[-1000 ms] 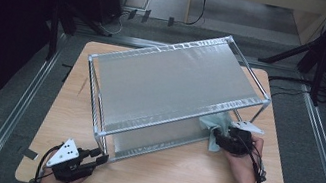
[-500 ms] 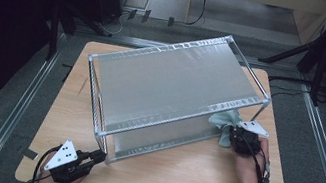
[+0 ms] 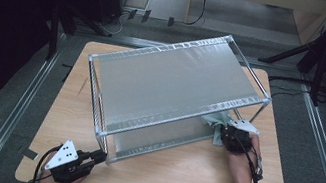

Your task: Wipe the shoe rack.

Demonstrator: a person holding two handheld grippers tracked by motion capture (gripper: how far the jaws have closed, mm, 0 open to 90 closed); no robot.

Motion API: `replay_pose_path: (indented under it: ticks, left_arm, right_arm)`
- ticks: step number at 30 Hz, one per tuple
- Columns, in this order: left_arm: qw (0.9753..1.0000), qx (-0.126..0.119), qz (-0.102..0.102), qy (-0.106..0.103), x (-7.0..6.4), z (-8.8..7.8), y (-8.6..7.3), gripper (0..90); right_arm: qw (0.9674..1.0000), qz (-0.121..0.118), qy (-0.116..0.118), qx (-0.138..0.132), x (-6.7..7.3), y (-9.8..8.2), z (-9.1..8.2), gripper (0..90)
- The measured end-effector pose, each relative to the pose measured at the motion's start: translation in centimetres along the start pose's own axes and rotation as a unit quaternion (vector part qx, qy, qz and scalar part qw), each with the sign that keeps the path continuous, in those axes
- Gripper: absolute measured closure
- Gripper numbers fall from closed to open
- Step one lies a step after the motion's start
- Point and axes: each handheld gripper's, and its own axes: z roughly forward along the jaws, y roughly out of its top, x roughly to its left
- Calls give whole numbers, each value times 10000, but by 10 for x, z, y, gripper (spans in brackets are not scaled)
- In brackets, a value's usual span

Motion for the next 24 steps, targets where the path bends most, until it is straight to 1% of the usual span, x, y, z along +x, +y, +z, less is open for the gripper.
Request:
replay_pose_path:
  ticks: [2, 4, 6, 8, 9, 10, 13, 14, 19, 24]
  left_arm:
    - [10000, 0, 3, 2, -1, 1, 0, 799]
    - [10000, 5, 19, 5, -2, 1, 0, 799]
    - [10000, -1, -12, 3, -2, 1, 0, 798]
    - [10000, -3, -22, 8, -2, 1, 0, 798]
    - [10000, -2, -20, 12, -2, 1, 0, 797]
    - [10000, 11, -12, -4, -2, 1, 0, 798]
    - [10000, 8, -9, -36, -4, 3, 1, 798]
    - [10000, 21, 21, -46, -5, 4, 1, 798]
    - [10000, 13, 20, -95, -8, 6, 2, 797]
    - [9999, 24, 13, -159, -11, 10, 4, 795]
  right_arm:
    - [10000, -76, 50, -4, 8, 0, 1, 812]
    - [9997, -179, 155, 3, 18, 0, 2, 818]
    - [9993, -231, 286, 9, 28, -1, 1, 819]
    - [9987, -271, 429, -2, 42, -3, -1, 819]
    - [9981, -354, 502, 1, 50, -4, -2, 819]
    - [9973, -454, 574, -2, 58, -4, -4, 818]
    - [9943, -600, 876, 44, 81, -5, -8, 818]
    - [9934, -633, 957, 47, 87, -4, -9, 818]
    - [9891, -697, 1297, 71, 115, -7, -12, 818]
    - [9826, -881, 1634, 100, 146, -9, -17, 817]
